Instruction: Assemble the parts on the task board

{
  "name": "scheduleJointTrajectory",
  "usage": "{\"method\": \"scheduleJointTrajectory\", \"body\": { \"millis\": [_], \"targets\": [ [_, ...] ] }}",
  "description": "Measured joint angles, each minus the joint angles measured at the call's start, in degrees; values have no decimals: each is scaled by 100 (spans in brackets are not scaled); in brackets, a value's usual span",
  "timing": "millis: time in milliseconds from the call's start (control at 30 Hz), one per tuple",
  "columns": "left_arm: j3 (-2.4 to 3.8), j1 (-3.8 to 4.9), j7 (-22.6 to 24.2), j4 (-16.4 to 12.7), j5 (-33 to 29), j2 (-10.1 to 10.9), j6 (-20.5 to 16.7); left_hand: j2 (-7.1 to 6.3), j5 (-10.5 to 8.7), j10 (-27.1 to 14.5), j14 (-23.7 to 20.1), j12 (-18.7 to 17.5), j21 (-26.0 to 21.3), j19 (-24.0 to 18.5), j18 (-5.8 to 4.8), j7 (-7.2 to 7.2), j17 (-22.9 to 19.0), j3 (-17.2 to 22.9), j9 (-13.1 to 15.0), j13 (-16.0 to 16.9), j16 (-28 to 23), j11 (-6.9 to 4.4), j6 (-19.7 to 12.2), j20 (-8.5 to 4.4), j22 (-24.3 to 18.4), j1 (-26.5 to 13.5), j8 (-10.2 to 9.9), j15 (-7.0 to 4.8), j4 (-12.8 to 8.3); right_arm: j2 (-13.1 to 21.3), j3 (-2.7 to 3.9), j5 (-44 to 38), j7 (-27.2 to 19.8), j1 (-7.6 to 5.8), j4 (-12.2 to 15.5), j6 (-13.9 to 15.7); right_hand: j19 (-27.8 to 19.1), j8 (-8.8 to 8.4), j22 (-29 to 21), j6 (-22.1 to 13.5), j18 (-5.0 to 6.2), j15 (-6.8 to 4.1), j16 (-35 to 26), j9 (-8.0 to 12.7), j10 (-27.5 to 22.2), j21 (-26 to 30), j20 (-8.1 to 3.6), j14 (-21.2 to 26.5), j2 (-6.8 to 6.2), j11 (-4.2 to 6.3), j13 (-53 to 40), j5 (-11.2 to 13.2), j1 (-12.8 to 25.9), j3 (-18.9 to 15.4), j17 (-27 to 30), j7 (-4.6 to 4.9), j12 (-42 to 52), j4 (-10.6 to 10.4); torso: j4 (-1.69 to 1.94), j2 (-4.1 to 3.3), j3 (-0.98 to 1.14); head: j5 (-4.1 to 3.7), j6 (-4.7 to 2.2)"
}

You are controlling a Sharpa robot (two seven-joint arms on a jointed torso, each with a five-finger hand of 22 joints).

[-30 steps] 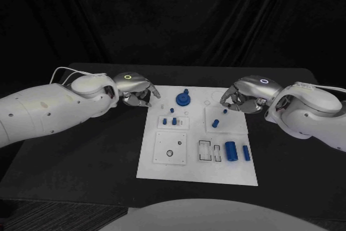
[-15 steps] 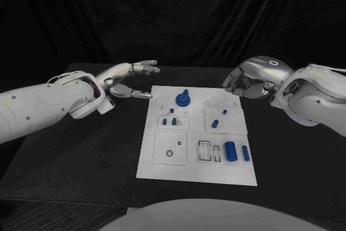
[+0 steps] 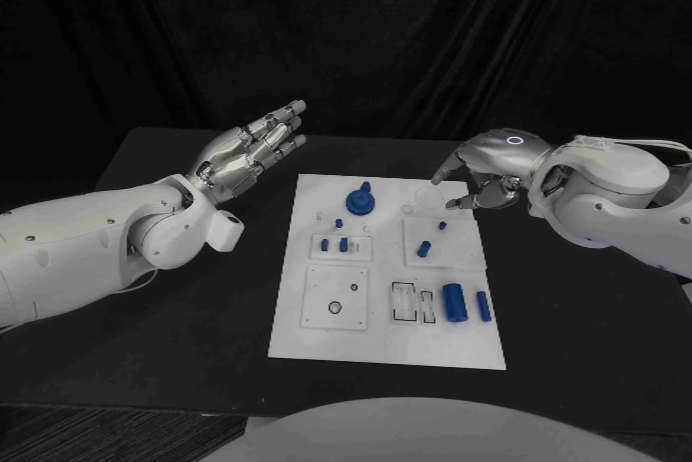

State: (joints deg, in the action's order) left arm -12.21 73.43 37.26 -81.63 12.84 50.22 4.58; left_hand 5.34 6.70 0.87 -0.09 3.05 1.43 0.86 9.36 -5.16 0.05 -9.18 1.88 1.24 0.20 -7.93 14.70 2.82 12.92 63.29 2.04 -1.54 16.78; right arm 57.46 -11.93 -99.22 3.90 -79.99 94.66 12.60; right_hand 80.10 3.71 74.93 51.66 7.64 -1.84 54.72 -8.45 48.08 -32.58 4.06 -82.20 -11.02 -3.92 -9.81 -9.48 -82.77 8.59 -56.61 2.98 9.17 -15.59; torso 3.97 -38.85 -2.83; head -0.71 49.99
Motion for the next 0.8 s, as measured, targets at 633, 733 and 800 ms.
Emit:
{"method": "scheduleJointTrajectory", "body": {
  "millis": [633, 733, 800],
  "targets": [
    [-5, -234, 126, -154, -722, 9, 431, 451, 514, -58, 11, -41, -47, -38, -55, -6, 2, -393, -30, -58, 0, 46, -273, 170, -730, 363, -27, 136, -10, -228, -1, -263, -95, 466, -583, -192, 0, 63, -1, 186, -2, 0, 52, 97, 363, 39, 0, 0, 168, -47, 137, -250, -318, -10, -34, 121, 332, -10, 126, 194, -154, -115, 0],
    [-5, -235, 130, -153, -746, 7, 457, 444, 569, -58, 12, -41, -46, -40, -55, -6, 2, -393, -30, -57, 0, 46, -273, 197, -738, 427, -27, 136, -11, -270, -1, -274, -139, 511, -679, -168, 7, 63, -1, 206, -2, 0, 79, 108, 415, -19, 6, 0, 207, -59, 158, -360, -357, 19, -52, 141, 347, 18, 136, 219, -159, -127, 0],
    [-5, -238, 133, -151, -758, 3, 468, 456, 670, -58, 12, -41, -46, -39, -54, -6, 3, -408, -30, -57, 0, 46, -273, 210, -750, 544, -27, 136, -26, -299, -1, -279, -169, 540, -735, -145, 47, 95, -1, 252, -2, 0, 79, 109, 480, -19, 5, 0, 230, -73, 178, -450, -381, 66, -52, 187, 370, 37, 138, 230, -160, -131, 0]
  ]
}}
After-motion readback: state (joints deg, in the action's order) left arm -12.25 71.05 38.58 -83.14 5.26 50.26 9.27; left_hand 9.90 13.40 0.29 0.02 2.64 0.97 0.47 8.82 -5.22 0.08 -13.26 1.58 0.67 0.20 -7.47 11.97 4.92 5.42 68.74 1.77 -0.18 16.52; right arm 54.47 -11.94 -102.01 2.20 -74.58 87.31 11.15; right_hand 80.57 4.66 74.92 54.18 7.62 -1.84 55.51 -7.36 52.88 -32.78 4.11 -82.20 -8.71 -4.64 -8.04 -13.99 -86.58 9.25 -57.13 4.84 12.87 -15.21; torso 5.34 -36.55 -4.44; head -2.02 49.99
